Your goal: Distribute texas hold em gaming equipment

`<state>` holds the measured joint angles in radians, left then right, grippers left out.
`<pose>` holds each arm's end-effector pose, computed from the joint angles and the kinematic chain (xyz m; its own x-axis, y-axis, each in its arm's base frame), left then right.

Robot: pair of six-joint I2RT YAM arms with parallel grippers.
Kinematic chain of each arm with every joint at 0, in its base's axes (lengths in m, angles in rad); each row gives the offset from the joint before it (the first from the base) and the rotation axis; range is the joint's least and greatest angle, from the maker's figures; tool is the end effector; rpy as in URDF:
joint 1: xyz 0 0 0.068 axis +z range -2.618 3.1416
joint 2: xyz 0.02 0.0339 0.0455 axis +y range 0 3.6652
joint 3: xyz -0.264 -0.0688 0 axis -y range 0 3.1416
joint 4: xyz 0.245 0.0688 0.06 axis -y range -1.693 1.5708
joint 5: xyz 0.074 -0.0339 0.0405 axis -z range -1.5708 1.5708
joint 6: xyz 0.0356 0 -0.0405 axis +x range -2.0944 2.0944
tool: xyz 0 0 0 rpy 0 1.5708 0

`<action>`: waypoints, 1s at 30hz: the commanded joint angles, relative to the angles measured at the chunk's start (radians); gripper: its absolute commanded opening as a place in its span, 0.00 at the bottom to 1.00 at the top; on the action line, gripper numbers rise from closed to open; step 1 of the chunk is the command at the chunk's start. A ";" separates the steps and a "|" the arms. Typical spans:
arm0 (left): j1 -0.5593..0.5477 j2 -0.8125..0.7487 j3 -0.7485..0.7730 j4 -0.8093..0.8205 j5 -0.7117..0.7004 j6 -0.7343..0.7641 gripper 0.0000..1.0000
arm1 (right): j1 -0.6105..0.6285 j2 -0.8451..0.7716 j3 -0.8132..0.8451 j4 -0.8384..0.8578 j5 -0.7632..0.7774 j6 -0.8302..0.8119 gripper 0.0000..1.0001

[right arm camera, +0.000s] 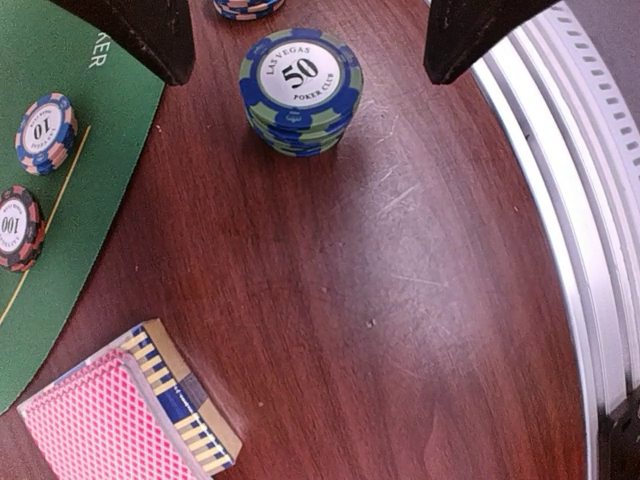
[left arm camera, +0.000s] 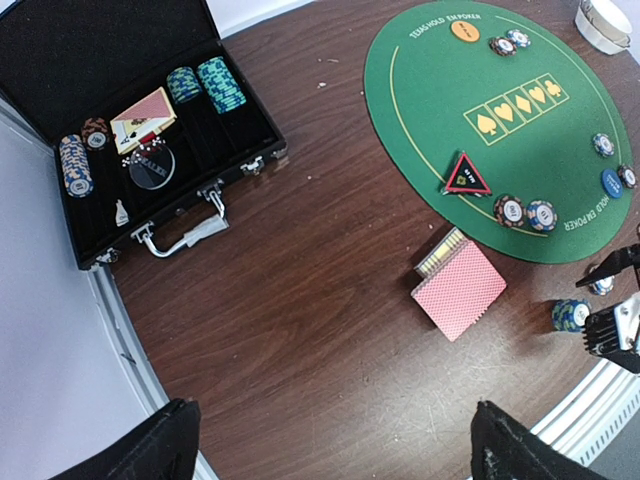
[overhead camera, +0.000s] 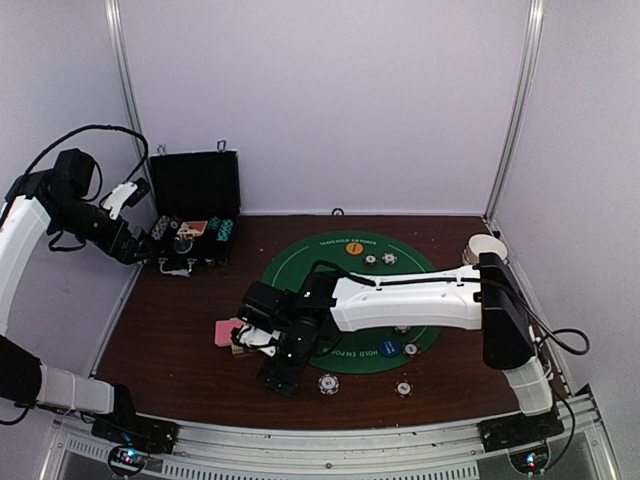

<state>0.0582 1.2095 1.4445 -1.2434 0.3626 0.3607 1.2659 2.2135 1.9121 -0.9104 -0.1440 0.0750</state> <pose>0.2086 -0.0005 0.3851 -0.7428 0.2873 -0.6048 0.4238 0.9010 -0.0926 0.1357 0.4483 0.2071 -0.3521 -0.8719 -0.3403 -0.9354 0.3152 0.1603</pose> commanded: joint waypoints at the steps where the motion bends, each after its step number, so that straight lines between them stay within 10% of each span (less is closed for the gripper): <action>1: 0.006 -0.018 -0.003 0.008 0.016 0.015 0.98 | 0.004 0.032 0.030 -0.017 -0.008 -0.018 0.81; 30: 0.006 -0.020 -0.004 0.004 0.010 0.021 0.98 | -0.010 0.054 0.029 0.011 0.022 -0.006 0.43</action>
<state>0.0582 1.2049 1.4445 -1.2438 0.3626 0.3691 1.2629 2.2631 1.9144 -0.9043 -0.1413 0.0612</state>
